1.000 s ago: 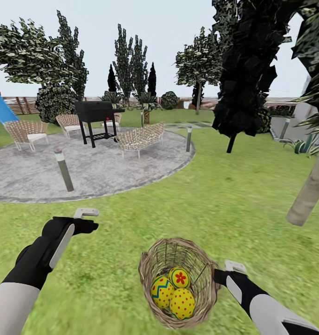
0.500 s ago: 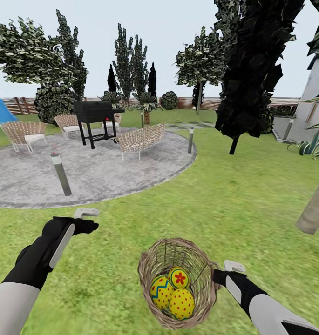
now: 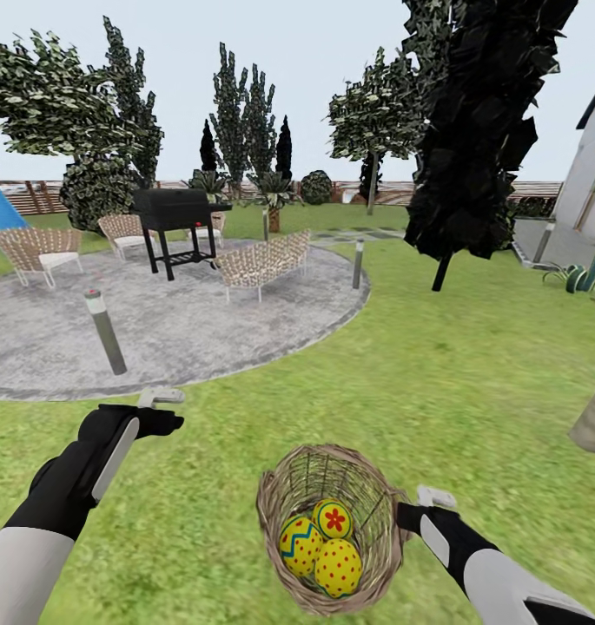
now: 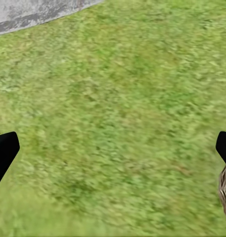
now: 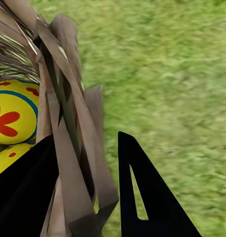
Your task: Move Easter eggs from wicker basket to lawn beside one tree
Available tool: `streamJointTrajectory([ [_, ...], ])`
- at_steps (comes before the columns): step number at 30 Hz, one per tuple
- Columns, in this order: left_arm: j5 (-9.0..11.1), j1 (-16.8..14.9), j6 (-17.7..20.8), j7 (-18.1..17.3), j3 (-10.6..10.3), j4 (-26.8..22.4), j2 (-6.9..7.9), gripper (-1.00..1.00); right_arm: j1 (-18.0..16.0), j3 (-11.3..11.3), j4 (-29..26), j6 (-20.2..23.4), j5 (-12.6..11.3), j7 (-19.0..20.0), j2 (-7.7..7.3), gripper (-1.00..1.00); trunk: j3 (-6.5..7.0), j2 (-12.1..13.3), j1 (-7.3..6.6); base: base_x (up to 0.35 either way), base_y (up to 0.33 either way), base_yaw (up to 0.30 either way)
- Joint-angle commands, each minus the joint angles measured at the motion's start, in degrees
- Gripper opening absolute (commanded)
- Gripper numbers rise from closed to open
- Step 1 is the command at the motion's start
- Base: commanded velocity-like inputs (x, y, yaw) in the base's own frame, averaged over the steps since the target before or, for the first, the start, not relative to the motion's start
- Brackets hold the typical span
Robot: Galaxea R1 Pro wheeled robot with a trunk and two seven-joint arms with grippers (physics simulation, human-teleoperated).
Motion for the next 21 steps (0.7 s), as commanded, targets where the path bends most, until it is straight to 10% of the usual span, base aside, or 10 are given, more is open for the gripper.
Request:
streamJointTrajectory([
  [1,0.4,0.0,0.2,0.3,-0.1,0.0,0.05,1.0,0.0,-0.2,-0.1,0.3,-0.6,-0.1,0.01,-1.0,-0.06,0.0,0.03,0.331,0.0,0.0],
  [21,0.3,0.0,0.2,0.3,0.0,0.0,0.05,1.0,0.0,-0.1,0.0,0.3,-0.6,-0.1,0.36,-1.0,-0.06,0.0,0.03,0.332,0.083,0.0],
])
